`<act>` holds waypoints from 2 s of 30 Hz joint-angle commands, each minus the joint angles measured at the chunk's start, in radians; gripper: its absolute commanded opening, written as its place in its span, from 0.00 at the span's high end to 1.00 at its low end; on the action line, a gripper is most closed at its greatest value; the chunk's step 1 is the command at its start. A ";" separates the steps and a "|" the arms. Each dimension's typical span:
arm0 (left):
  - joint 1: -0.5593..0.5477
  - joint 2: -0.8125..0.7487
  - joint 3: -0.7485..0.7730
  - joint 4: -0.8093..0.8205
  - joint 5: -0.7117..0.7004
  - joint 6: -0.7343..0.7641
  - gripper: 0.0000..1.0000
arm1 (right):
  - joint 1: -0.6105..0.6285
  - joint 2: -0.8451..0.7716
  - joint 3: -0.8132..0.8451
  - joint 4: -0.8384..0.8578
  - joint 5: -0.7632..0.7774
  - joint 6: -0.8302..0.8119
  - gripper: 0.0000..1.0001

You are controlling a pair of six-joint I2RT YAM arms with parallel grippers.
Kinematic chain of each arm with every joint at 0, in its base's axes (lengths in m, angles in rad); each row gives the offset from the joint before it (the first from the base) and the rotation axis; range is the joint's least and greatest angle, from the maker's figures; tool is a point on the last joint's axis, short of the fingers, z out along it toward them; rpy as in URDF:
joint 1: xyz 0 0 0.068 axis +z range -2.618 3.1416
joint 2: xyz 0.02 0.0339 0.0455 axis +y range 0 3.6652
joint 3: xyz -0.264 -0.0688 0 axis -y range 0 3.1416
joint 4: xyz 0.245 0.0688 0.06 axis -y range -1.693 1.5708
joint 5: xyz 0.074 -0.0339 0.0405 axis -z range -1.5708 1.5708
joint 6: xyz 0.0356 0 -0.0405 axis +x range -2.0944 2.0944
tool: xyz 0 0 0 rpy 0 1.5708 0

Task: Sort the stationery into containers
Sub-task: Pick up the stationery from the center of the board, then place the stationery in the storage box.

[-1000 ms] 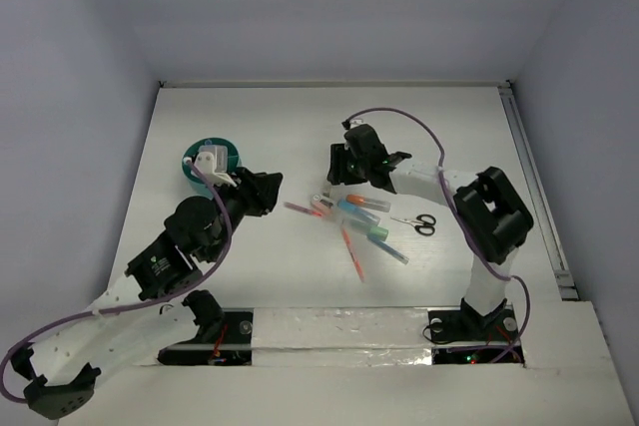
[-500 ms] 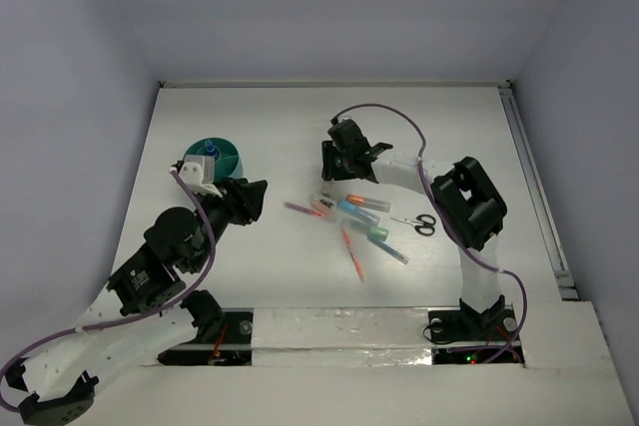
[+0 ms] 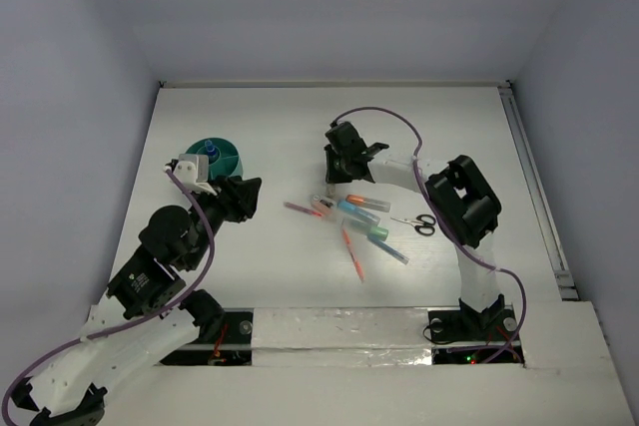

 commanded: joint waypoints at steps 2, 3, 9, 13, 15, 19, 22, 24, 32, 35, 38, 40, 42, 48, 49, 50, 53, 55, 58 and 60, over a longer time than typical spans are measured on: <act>0.018 -0.001 -0.013 0.055 0.038 0.015 0.56 | 0.011 -0.032 0.030 0.058 0.002 0.020 0.82; 0.018 0.000 -0.013 0.056 0.040 0.013 0.56 | 0.011 -0.043 0.031 0.070 0.001 0.019 0.82; 0.050 0.004 -0.014 0.061 0.041 0.015 0.56 | 0.020 -0.097 0.062 0.222 -0.042 -0.009 0.82; 0.095 0.002 -0.017 0.064 0.041 0.007 0.56 | 0.043 -0.084 0.125 0.439 -0.132 0.016 0.81; 0.130 -0.004 -0.017 0.068 0.043 0.007 0.56 | 0.072 -0.032 0.163 0.515 -0.169 0.045 0.81; 0.199 -0.024 -0.023 0.079 0.061 0.001 0.56 | 0.102 0.073 0.261 0.707 -0.193 0.115 0.81; 0.245 -0.041 -0.031 0.091 0.086 0.000 0.56 | 0.125 0.175 0.384 0.759 -0.170 0.135 0.81; 0.266 -0.043 -0.034 0.101 0.101 -0.002 0.56 | 0.135 0.257 0.491 0.773 -0.176 0.151 0.81; 0.342 -0.004 -0.039 0.113 0.193 0.000 0.56 | 0.189 0.492 0.832 0.721 -0.164 0.068 0.80; 0.342 -0.006 -0.037 0.111 0.193 0.000 0.56 | 0.189 0.521 0.867 0.707 -0.141 0.045 0.80; 0.342 -0.007 -0.039 0.111 0.193 0.001 0.56 | 0.189 0.523 0.869 0.684 -0.125 0.014 0.80; 0.342 -0.006 -0.039 0.113 0.201 0.000 0.56 | 0.189 0.529 0.867 0.680 -0.122 0.007 0.80; 0.351 -0.007 -0.040 0.114 0.204 0.001 0.56 | 0.189 0.546 0.876 0.673 -0.125 0.002 0.80; 0.351 -0.006 -0.040 0.113 0.206 0.000 0.56 | 0.198 0.598 0.930 0.653 -0.127 0.008 0.80; 0.351 -0.004 -0.040 0.113 0.204 0.000 0.56 | 0.198 0.612 0.939 0.641 -0.127 0.011 0.80; 0.351 -0.006 -0.040 0.110 0.202 0.001 0.55 | 0.198 0.615 0.944 0.641 -0.125 0.016 0.80; 0.351 -0.007 -0.040 0.108 0.198 0.001 0.55 | 0.198 0.620 0.944 0.649 -0.127 0.020 0.80; 0.351 -0.007 -0.040 0.108 0.199 0.000 0.55 | 0.198 0.623 0.947 0.647 -0.128 0.019 0.80; 0.351 -0.010 -0.040 0.108 0.199 0.001 0.55 | 0.198 0.623 0.939 0.649 -0.131 0.019 0.80; 0.351 -0.010 -0.040 0.108 0.199 0.000 0.56 | 0.198 0.621 0.935 0.650 -0.133 0.019 0.80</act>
